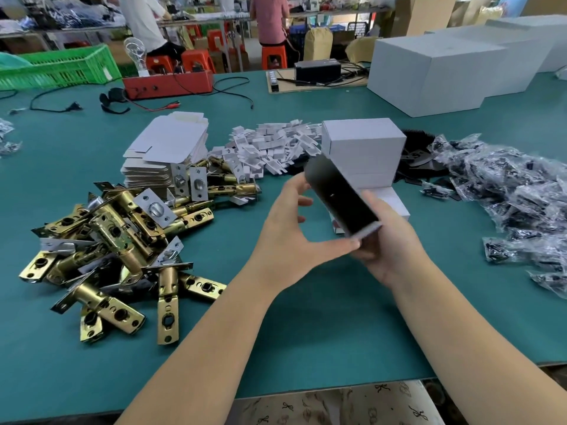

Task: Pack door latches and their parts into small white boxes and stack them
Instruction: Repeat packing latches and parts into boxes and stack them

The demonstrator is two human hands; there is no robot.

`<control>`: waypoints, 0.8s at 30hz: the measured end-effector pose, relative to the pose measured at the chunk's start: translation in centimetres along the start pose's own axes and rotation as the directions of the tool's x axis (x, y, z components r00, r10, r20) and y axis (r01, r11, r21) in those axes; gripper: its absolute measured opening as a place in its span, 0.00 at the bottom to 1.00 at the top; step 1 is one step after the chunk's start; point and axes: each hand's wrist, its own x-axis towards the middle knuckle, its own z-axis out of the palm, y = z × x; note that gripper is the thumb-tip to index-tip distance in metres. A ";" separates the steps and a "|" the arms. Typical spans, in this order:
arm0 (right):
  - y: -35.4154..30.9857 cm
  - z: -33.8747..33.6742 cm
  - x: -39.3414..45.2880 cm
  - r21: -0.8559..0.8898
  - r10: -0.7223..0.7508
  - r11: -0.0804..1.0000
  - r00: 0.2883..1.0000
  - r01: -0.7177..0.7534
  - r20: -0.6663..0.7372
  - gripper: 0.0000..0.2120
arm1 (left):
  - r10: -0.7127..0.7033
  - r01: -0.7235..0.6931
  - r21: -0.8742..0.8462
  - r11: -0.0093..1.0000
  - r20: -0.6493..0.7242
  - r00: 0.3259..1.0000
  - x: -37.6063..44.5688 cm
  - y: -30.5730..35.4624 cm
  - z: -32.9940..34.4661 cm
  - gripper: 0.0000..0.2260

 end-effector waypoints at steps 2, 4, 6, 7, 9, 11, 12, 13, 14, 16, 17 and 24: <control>0.6 -0.6 -0.3 -0.022 0.098 0.995 0.992 -0.097 0.082 0.09 | 0.040 -0.035 -0.049 0.998 0.091 0.995 0.0 -0.1 -0.6 0.36; 1.3 -0.7 -0.5 -0.032 0.082 0.996 0.993 -0.079 0.089 0.10 | 0.055 -0.039 -0.118 0.992 0.132 0.990 0.0 0.0 -0.7 0.29; 1.1 -0.2 -0.4 -0.183 -0.060 0.982 0.995 0.045 -0.074 0.16 | -0.008 0.015 -0.106 0.994 0.064 0.998 0.0 0.1 -0.4 0.19; 0.7 0.0 -0.4 -0.296 -0.168 0.947 0.976 0.121 -0.139 0.16 | -0.063 0.064 -0.066 0.996 0.020 0.998 0.2 -0.1 -0.3 0.15; 0.1 0.4 -0.6 -0.441 -0.397 0.846 0.906 0.299 -0.147 0.17 | -0.194 0.194 -0.011 0.981 -0.027 0.981 0.6 -0.6 -0.4 0.10; 0.1 0.4 -1.2 -0.496 -0.551 0.745 0.831 0.445 -0.082 0.20 | -0.259 0.259 -0.003 0.966 0.014 0.966 0.9 -1.2 -0.9 0.10; 0.2 0.5 -1.6 -0.512 -0.603 0.694 0.798 0.507 -0.027 0.19 | -0.267 0.267 0.015 0.964 0.066 0.961 0.8 -1.3 -1.3 0.10; 0.4 0.5 -1.7 -0.513 -0.632 0.654 0.774 0.556 0.032 0.17 | -0.273 0.270 0.041 0.962 0.122 0.954 0.7 -1.4 -1.5 0.10; 0.5 0.5 -1.8 -0.506 -0.640 0.635 0.764 0.584 0.079 0.16 | -0.283 0.275 0.072 0.959 0.166 0.944 0.7 -1.5 -1.7 0.10; 0.6 0.6 -1.7 -0.489 -0.644 0.613 0.751 0.621 0.147 0.20 | -0.281 0.265 0.106 0.958 0.199 0.939 0.7 -1.3 -1.7 0.12; 0.7 0.5 -1.7 -0.487 -0.655 0.587 0.733 0.647 0.185 0.23 | -0.257 0.250 0.061 0.966 0.186 0.948 0.7 -1.3 -1.5 0.13; 1.4 0.6 -1.4 -0.564 -0.701 0.276 0.565 0.778 0.436 0.33 | -0.245 0.191 -0.445 0.875 -0.068 0.967 0.9 0.3 -1.7 0.19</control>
